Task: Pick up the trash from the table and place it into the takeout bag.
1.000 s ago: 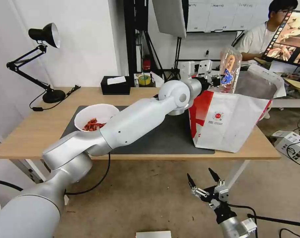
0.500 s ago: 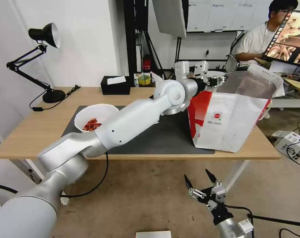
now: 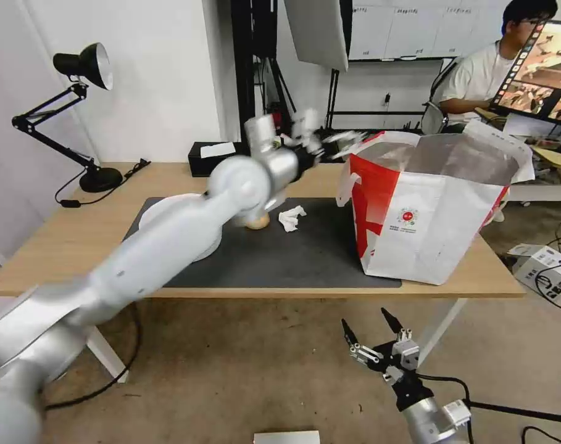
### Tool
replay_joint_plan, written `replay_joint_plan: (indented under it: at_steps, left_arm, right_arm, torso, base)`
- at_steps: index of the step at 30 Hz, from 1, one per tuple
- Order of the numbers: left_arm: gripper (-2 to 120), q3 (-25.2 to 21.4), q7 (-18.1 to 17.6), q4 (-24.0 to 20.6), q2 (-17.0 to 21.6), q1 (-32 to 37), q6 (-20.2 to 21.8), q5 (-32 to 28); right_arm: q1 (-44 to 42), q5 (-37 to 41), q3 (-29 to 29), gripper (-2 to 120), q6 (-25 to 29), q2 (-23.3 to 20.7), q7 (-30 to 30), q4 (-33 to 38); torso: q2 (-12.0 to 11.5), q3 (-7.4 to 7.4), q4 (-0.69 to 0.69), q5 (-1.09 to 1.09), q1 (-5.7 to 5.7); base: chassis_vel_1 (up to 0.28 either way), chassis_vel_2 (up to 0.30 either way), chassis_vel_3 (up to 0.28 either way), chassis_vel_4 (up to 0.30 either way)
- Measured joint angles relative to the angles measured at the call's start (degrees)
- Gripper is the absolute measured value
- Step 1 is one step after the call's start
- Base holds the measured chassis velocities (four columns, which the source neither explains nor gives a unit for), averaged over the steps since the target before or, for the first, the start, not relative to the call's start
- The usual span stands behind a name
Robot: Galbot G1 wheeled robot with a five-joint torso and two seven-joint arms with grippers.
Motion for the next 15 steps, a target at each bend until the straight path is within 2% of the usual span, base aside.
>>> replay_joint_plan:
  at_steps: [1,4,5,7,8,11,12,13,15]
  left_arm:
    - [100,0.0,0.0,0.0,0.0,0.0,0.0,0.0]
    - [100,-4.65,2.68,-4.13,6.38,7.57,-2.13,4.76]
    - [100,-4.65,2.68,-4.13,6.38,7.57,-2.13,4.76]
    - [100,-9.46,5.56,-6.42,11.37,15.98,-4.7,9.71]
    - [100,-9.46,5.56,-6.42,11.37,15.98,-4.7,9.71]
    - [100,-18.93,8.41,-8.96,14.77,28.31,-7.44,16.7]
    - [100,-18.93,8.41,-8.96,14.77,28.31,-7.44,16.7]
    - [100,-22.91,8.58,-9.81,15.07,33.34,-9.34,19.25]
    - [100,-28.03,8.41,-10.37,14.93,41.29,-13.1,24.6]
  right_arm:
    - [0.0,0.0,0.0,100,0.0,0.0,0.0,0.0]
    - [1.09,0.21,-1.23,100,-0.06,-0.59,0.49,-0.28]
    - [1.09,0.21,-1.23,100,-0.06,-0.59,0.49,-0.28]
    - [2.99,0.84,-2.5,100,-0.22,-1.51,1.14,-0.87]
    - [2.99,0.84,-2.5,100,-0.22,-1.51,1.14,-0.87]
    - [5.4,1.19,-3.8,100,-0.38,-2.15,2.62,-1.63]
    - [5.4,1.19,-3.8,100,-0.38,-2.15,2.62,-1.63]
    - [5.93,1.33,-4.29,100,-0.38,-2.17,3.23,-1.82]
    - [6.08,1.44,-4.66,100,-0.38,-1.9,4.19,-1.99]
  torso:
    - [0.0,0.0,0.0,0.0,0.0]
    - [0.01,-0.01,0.0,0.0,-0.01]
    - [0.01,-0.01,0.0,0.0,-0.01]
    - [0.01,-0.01,-0.01,0.02,-0.01]
    - [0.01,-0.01,-0.01,0.02,-0.01]
    - [0.01,-0.01,-0.01,0.02,0.0]
    - [0.01,-0.01,-0.01,0.02,0.0]
    - [0.01,-0.01,0.0,0.05,-0.01]
    - [0.01,-0.01,0.0,0.02,-0.01]
  base:
    - [0.0,0.0,0.0,0.0]
    - [0.0,0.0,0.0,0.0]
    - [0.0,0.0,0.0,0.0]
    - [0.0,0.0,0.0,0.0]
    - [0.0,0.0,0.0,0.0]
    - [0.0,0.0,0.0,0.0]
    - [0.0,0.0,0.0,0.0]
    - [0.0,0.0,0.0,0.0]
    - [0.0,0.0,0.0,0.0]
